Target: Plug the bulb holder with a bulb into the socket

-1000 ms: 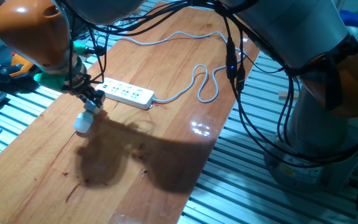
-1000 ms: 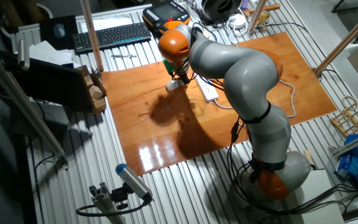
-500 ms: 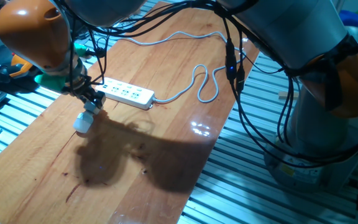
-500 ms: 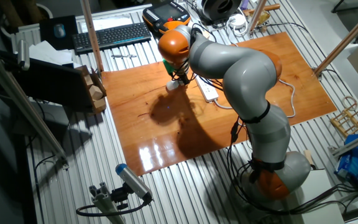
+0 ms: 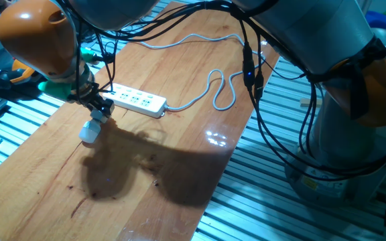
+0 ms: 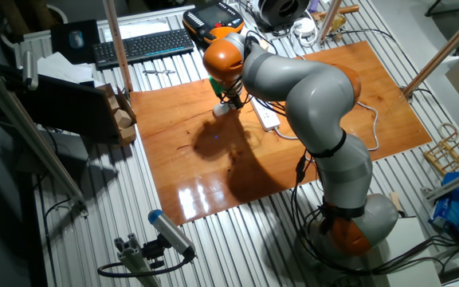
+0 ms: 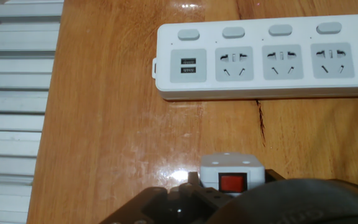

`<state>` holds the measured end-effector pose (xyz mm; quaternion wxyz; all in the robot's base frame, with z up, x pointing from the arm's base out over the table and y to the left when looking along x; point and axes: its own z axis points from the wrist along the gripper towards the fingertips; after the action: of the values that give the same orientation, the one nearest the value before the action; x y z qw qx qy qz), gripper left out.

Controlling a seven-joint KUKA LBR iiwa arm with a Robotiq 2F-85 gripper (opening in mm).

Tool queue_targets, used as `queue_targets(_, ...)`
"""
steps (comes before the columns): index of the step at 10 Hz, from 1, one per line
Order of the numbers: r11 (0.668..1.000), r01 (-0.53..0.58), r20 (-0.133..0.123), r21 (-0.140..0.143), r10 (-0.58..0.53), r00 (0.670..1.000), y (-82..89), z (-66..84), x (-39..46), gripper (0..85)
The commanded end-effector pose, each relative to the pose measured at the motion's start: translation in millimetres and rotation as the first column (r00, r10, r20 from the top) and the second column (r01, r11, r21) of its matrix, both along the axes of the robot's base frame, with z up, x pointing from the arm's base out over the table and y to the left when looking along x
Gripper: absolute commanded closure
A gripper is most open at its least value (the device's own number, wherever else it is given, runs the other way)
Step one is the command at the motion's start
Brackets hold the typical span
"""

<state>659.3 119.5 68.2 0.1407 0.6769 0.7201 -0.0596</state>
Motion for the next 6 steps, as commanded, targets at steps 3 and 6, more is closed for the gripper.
queue_targets(3,1.000,0.002,0.004,-0.001,-0.002,1.000,-0.7,-4.2,0.5,34.0)
queue_targets(6,1.000,0.009,0.006,0.000,-0.009,1.000,-1.0,-5.6,0.6,34.0)
